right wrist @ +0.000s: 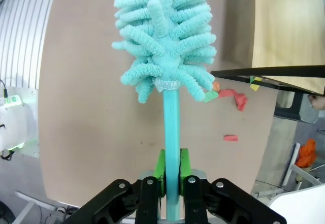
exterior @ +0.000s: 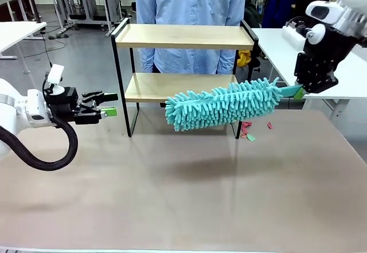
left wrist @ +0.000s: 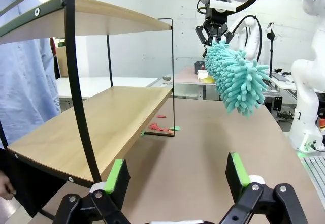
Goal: Clean the shelf.
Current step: Hand the Duster back to the human.
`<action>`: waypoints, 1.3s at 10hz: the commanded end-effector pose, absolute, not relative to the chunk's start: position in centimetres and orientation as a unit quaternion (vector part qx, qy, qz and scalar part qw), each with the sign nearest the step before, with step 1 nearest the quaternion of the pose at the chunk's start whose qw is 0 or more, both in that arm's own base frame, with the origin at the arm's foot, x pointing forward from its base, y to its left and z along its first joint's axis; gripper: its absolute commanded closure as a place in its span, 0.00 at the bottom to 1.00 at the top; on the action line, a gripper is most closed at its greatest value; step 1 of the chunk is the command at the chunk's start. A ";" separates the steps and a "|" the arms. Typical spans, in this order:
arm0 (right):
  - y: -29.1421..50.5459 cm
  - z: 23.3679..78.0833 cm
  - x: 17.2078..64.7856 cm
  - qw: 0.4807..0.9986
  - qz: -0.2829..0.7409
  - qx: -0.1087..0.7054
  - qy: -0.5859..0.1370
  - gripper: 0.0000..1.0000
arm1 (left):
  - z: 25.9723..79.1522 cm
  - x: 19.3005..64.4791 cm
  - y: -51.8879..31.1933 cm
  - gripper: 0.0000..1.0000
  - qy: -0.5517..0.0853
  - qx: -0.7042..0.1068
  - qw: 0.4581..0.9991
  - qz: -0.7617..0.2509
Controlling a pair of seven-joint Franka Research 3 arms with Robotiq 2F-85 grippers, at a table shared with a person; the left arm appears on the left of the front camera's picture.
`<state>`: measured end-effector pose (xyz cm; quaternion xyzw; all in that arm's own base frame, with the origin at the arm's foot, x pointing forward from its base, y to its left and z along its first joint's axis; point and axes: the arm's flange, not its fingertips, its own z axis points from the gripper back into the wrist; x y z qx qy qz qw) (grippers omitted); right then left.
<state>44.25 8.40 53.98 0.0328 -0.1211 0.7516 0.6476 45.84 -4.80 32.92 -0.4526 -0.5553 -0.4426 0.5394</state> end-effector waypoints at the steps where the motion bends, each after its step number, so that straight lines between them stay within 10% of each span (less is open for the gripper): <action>1: 9.1 53.1 44.8 0.636 0.754 0.046 -0.158 0.88 | 33.3 44.6 -5.5 0.00 -0.566 -0.468 0.534 -0.418; 13: 10.1 52.6 45.0 0.634 0.757 0.039 -0.153 0.88 | 35.7 40.1 -14.1 0.00 -0.499 -0.498 0.545 -0.453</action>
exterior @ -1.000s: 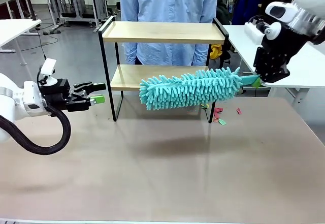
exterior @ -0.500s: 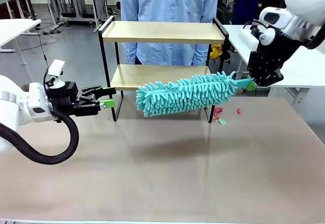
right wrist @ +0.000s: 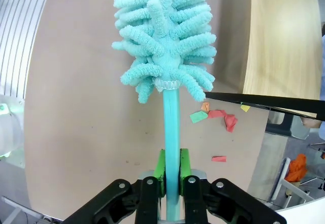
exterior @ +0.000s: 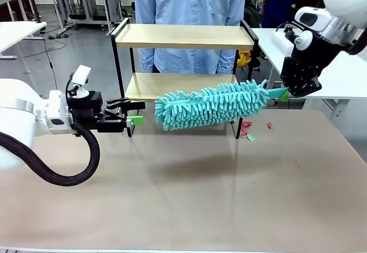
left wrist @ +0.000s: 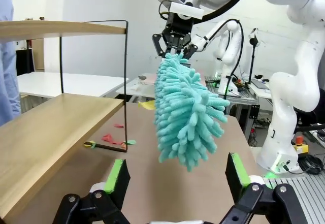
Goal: Clean the shelf.
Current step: Hand the Duster back to the human.
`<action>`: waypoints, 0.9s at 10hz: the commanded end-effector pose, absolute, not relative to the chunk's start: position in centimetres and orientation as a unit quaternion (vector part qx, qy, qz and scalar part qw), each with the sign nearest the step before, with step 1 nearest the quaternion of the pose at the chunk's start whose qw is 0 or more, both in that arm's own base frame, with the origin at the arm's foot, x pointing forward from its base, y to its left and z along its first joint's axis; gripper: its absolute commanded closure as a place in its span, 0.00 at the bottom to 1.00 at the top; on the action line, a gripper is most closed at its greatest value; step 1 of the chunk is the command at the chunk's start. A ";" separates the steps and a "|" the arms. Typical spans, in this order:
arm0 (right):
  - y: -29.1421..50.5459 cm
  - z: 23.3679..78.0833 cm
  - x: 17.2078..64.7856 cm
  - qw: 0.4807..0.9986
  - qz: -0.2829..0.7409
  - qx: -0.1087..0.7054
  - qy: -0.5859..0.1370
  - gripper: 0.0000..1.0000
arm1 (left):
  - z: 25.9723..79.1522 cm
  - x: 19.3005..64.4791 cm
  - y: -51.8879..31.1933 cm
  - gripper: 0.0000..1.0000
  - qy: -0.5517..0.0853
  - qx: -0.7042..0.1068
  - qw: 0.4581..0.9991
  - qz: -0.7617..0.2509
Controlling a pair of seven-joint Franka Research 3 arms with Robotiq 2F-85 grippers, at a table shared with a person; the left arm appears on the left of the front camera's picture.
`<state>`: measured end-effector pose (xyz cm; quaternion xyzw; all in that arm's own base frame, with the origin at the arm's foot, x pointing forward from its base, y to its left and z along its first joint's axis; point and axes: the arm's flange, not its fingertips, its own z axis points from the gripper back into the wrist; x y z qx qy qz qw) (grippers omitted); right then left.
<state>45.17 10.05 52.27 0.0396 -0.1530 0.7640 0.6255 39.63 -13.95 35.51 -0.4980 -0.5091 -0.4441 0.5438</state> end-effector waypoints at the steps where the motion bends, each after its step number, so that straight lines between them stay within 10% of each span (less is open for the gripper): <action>1: 10.1 52.6 45.0 0.634 0.757 0.039 -0.153 0.88 | 35.5 40.2 -14.5 0.00 -0.495 -0.505 0.541 -0.455; 9: 10.1 52.6 45.0 0.634 0.757 0.039 -0.153 0.88 | 34.6 44.0 -18.4 0.00 -0.502 -0.522 0.512 -0.462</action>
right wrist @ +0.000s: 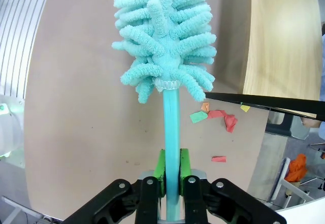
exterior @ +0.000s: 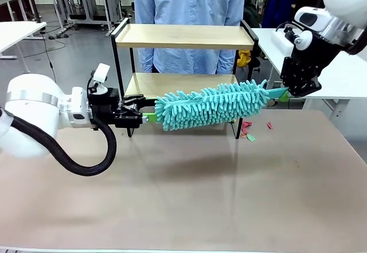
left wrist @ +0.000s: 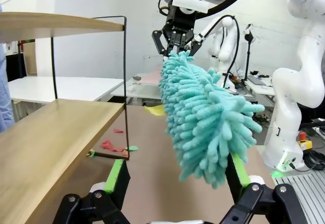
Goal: Clean the shelf.
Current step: Hand the Duster back to the human.
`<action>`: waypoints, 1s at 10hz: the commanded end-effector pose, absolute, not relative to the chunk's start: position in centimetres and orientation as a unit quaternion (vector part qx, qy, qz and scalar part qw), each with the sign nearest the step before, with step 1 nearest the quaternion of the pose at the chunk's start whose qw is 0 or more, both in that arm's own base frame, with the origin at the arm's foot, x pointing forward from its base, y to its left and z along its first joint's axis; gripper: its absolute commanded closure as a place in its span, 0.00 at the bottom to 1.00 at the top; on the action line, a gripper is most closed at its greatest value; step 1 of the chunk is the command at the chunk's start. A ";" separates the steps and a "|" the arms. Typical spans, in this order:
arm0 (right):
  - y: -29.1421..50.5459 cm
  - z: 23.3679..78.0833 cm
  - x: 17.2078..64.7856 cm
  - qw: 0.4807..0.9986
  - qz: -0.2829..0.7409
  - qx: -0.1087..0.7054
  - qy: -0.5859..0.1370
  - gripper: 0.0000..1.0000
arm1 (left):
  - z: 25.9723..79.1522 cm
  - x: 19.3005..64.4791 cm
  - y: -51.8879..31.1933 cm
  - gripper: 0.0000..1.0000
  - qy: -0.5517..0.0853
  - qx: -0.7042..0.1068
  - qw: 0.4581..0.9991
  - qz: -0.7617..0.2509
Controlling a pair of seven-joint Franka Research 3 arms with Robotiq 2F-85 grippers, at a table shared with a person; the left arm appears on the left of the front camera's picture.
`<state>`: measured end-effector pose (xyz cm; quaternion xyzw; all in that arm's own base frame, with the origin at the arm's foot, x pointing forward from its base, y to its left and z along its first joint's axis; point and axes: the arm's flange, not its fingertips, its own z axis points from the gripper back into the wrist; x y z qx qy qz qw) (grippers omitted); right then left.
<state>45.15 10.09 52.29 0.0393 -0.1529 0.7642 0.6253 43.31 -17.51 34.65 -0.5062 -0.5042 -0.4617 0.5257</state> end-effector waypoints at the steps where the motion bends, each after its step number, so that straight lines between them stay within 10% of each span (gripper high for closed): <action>1: 10.1 52.6 45.0 0.634 0.757 0.039 -0.153 0.88 | 34.6 44.4 -19.2 0.00 -0.502 -0.528 0.504 -0.463; 10: 10.1 52.6 45.0 0.634 0.757 0.039 -0.153 0.88 | 34.7 45.1 -25.1 0.00 -0.493 -0.535 0.470 -0.500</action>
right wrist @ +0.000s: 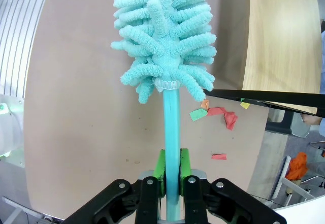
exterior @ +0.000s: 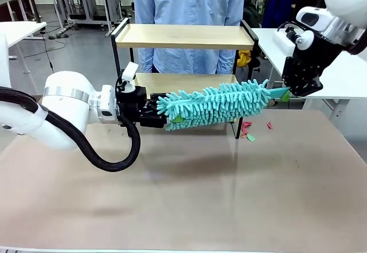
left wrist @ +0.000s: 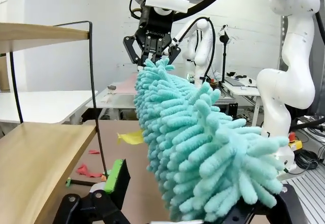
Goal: Clean the shelf.
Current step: Hand the Duster back to the human.
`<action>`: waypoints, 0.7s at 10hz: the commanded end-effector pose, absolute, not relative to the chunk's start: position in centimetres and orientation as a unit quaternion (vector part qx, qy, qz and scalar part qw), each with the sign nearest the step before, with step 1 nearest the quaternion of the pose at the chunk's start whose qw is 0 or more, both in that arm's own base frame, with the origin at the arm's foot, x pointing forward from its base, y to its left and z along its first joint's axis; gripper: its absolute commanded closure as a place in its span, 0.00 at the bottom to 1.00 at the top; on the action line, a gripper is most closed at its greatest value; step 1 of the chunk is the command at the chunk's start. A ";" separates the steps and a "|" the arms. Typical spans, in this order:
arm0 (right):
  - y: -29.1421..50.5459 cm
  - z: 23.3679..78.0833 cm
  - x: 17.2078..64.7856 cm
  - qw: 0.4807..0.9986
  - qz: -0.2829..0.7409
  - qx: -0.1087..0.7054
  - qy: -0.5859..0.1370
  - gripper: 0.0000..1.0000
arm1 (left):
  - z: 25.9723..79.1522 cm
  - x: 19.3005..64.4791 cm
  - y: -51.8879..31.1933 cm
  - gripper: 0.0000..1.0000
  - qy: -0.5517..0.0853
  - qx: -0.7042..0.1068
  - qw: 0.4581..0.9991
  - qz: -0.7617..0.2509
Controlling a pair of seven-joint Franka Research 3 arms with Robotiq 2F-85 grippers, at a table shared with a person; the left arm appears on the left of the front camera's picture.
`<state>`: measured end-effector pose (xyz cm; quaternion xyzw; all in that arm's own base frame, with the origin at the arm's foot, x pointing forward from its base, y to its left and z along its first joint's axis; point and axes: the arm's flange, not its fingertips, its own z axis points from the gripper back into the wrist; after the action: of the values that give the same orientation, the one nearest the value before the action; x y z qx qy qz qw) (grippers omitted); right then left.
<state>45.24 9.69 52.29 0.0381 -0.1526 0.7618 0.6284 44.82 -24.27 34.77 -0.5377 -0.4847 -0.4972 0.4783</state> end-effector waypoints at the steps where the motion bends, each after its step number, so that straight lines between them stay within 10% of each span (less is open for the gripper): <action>1: 10.1 52.6 45.0 0.634 0.757 0.039 -0.153 0.88 | 34.7 45.1 -25.2 0.00 -0.501 -0.534 0.463 -0.499; 2: 10.1 52.6 45.0 0.634 0.757 0.039 -0.153 0.88 | 34.8 45.0 -25.1 0.57 -0.509 -0.531 0.465 -0.493; 3: 10.1 52.6 45.0 0.634 0.757 0.039 -0.153 0.88 | 34.8 44.8 -25.2 0.59 -0.505 -0.534 0.461 -0.497; 4: 10.1 52.6 45.0 0.634 0.757 0.039 -0.153 0.88 | 34.9 44.5 -25.2 1.00 -0.497 -0.542 0.457 -0.500; 5: 10.1 52.6 45.0 0.634 0.757 0.039 -0.153 0.88 | 34.9 44.4 -25.3 1.00 -0.487 -0.553 0.452 -0.502; 6: 10.1 52.6 45.0 0.634 0.757 0.039 -0.153 0.88 | 34.9 44.4 -25.4 0.76 -0.483 -0.557 0.450 -0.504; 7: 10.1 52.6 45.0 0.634 0.757 0.039 -0.153 0.88 | 35.0 44.3 -25.4 0.87 -0.482 -0.560 0.446 -0.505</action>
<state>45.25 9.62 52.29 0.0379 -0.1526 0.7613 0.6290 44.33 -24.95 34.89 -0.5512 -0.4884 -0.5008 0.4547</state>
